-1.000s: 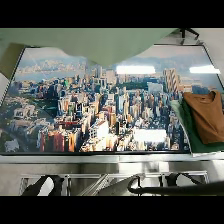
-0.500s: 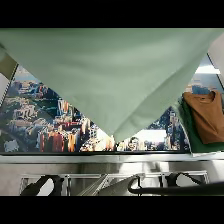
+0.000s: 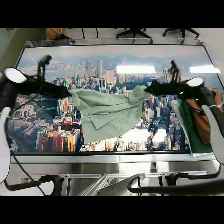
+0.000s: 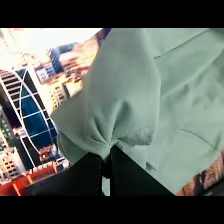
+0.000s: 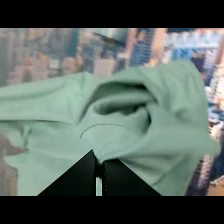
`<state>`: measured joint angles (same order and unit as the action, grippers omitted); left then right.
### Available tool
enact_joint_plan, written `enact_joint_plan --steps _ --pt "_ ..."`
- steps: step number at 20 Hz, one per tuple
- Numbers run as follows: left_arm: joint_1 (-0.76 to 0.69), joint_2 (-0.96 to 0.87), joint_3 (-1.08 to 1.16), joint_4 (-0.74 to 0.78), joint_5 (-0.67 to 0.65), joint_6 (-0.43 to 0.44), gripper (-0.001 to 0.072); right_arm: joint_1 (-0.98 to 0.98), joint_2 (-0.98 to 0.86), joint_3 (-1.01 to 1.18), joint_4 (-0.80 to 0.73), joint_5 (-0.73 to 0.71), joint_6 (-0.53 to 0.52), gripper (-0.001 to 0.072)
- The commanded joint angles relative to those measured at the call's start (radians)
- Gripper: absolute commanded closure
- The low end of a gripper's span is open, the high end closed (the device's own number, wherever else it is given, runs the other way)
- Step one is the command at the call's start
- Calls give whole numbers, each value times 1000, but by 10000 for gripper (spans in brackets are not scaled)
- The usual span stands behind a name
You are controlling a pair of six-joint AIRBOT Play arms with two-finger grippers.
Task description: Fold the shirts.
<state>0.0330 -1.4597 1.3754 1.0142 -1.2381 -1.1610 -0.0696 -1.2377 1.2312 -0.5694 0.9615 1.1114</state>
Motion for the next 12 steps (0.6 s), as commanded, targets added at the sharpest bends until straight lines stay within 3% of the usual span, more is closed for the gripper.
enact_joint_plan --steps 1,3,4,5,8,12 --pt "43 -189 -82 30 106 -24 687 19 -177 -33 70 -98 -123 660" --pt "85 -251 6 31 3 -34 667 6 -185 5 139 -85 -171 364" --pt "109 -268 66 31 -73 -35 309 -8 -172 40 141 -45 -174 333" --pt "129 -274 120 31 -142 -51 11 -30 -147 72 135 10 -174 332" --pt "190 -241 230 31 -272 -82 16 -119 -28 102 125 111 -153 331" --pt "223 -120 171 31 -275 -98 16 -197 116 40 -27 170 -35 331"
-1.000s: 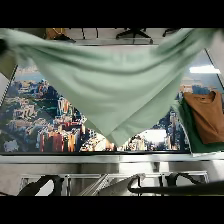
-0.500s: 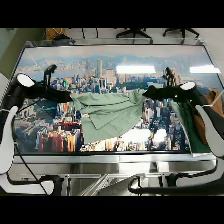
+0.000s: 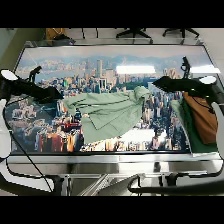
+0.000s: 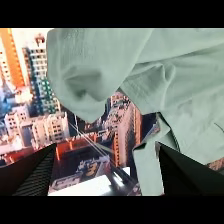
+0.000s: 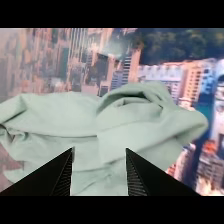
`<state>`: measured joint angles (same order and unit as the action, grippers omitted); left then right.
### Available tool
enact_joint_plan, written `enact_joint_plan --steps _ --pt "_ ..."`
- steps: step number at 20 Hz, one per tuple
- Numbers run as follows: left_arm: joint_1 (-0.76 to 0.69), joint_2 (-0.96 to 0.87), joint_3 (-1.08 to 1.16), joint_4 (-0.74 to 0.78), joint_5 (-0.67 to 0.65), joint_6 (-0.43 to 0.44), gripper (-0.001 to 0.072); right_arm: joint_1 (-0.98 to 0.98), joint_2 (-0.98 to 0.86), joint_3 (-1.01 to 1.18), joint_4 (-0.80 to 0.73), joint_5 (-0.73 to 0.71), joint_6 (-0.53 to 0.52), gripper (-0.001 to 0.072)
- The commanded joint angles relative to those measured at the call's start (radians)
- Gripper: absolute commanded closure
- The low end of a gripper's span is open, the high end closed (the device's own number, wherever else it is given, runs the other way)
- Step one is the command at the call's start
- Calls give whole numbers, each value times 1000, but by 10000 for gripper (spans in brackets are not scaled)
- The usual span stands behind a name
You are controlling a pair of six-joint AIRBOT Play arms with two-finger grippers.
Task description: Fold the shirts.
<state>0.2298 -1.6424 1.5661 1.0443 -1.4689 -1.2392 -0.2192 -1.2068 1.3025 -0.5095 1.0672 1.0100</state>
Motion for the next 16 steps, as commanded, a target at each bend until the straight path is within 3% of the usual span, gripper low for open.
enact_joint_plan --steps 1,6,7,8,14,16 --pt "21 102 -84 -2 -28 -19 16 -46 111 -74 -112 72 79 331" --pt "-93 236 -503 -29 151 -10 17 2 152 -367 -116 63 78 313" --pt "-128 240 -570 -29 192 -10 17 21 146 -415 -116 42 78 221" --pt "-168 240 -629 -29 234 -10 17 42 137 -449 -116 19 76 195" --pt "-335 238 -816 -131 459 11 18 196 -1 -482 -104 -92 58 214" --pt "-362 238 -830 -132 506 10 19 224 -39 -481 -21 -103 -11 215"
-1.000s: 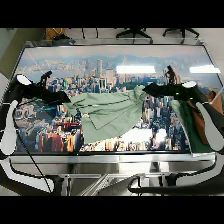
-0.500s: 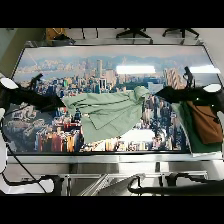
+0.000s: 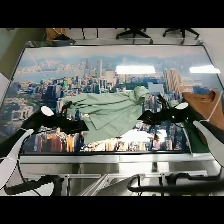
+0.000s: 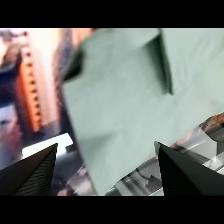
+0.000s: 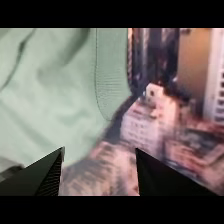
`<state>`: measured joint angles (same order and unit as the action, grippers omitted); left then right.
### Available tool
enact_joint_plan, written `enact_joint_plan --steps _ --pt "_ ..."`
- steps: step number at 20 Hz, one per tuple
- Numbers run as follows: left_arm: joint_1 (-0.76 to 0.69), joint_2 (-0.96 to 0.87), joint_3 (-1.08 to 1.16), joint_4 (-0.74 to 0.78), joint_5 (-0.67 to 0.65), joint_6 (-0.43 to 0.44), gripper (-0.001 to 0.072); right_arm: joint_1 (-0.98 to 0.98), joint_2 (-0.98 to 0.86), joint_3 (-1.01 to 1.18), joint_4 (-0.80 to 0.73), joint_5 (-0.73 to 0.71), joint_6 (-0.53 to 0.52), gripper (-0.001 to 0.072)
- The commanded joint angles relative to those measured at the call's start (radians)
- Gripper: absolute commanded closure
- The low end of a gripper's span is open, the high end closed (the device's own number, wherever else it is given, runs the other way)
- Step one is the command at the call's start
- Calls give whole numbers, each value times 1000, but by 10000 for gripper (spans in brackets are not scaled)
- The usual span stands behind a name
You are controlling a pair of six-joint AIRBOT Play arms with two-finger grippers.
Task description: Fold the shirts.
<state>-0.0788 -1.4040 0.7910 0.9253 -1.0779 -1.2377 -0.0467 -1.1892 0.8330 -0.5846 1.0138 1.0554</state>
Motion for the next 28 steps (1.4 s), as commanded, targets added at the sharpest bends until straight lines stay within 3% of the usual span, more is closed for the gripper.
enact_joint_plan --steps 1,2,3,6,9,10,11,12,13,16,20,24,26,28 --pt "-63 -1 -55 -14 135 8 44 59 -68 -11 117 -50 -105 215" --pt "-69 -1 -54 -35 161 10 167 60 -74 -11 166 -50 -142 215" --pt "-75 -1 -55 -49 190 11 240 60 -75 -11 200 -59 -163 215" --pt "-71 -12 -54 -61 229 12 236 61 -75 -6 223 -67 -170 217" --pt "-27 -55 -54 -63 169 37 237 61 -75 -5 224 -64 -169 218" --pt "-15 -69 -54 -63 164 44 237 61 -75 -5 224 -64 -170 316" --pt "-6 -80 -54 -73 164 45 254 61 -75 -5 225 -64 -170 502" --pt "0 -91 -53 -113 164 77 587 61 -74 -5 232 -64 -171 618" --pt "7 -96 -45 -170 159 139 693 61 -69 -2 241 -63 -184 689" --pt "41 -53 100 -268 48 190 695 40 -17 98 299 10 -204 690" --pt "92 136 520 -438 -139 181 696 -5 113 488 461 132 -204 691" --pt "119 307 1094 -486 -41 152 696 -10 206 988 464 74 -253 692" --pt "121 362 1342 -410 57 124 696 -10 231 1207 421 10 -263 692" --pt "121 435 1444 -349 159 107 696 -10 260 1324 363 -47 -264 692"
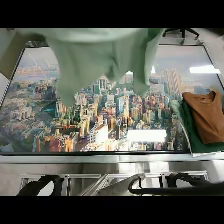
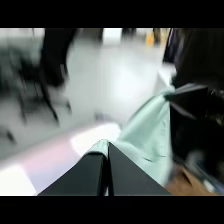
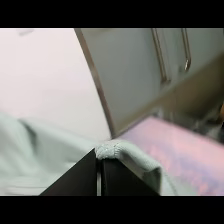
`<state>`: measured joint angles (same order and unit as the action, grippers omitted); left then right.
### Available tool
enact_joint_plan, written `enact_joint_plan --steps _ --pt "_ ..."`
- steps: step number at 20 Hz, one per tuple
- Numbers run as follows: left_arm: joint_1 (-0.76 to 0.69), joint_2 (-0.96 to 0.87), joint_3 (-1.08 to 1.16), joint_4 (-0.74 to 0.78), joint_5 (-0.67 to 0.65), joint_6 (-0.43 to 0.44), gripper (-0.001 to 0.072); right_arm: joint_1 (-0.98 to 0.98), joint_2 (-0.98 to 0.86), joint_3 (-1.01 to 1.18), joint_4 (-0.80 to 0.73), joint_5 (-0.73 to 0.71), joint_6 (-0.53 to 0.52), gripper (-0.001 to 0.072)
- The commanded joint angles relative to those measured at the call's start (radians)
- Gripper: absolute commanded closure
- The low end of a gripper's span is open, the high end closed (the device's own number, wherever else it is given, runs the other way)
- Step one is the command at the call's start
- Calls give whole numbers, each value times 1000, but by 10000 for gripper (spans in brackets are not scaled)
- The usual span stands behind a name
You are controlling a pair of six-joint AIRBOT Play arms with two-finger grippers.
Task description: Fold the shirts.
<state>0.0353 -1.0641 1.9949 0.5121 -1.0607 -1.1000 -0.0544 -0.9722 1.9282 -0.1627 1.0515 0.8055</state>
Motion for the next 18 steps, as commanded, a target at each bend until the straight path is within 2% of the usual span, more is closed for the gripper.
enact_joint_plan --steps 1,5,8,12,15,18 --pt "7 140 236 92 175 -31 696 -2 64 235 -66 -112 -22 692" --pt "9 296 11 126 284 21 696 -2 109 234 -121 -108 -56 692" --pt "8 255 -101 123 276 44 695 -2 72 163 -151 -98 -34 692" --pt "6 -1 -141 117 162 -9 695 0 -68 -14 -158 -83 -20 692" --pt "-37 -279 -134 117 84 -3 694 0 -243 -77 -183 -80 -20 691" --pt "-85 -591 -84 118 70 3 694 0 -466 -94 -186 -79 -21 691"
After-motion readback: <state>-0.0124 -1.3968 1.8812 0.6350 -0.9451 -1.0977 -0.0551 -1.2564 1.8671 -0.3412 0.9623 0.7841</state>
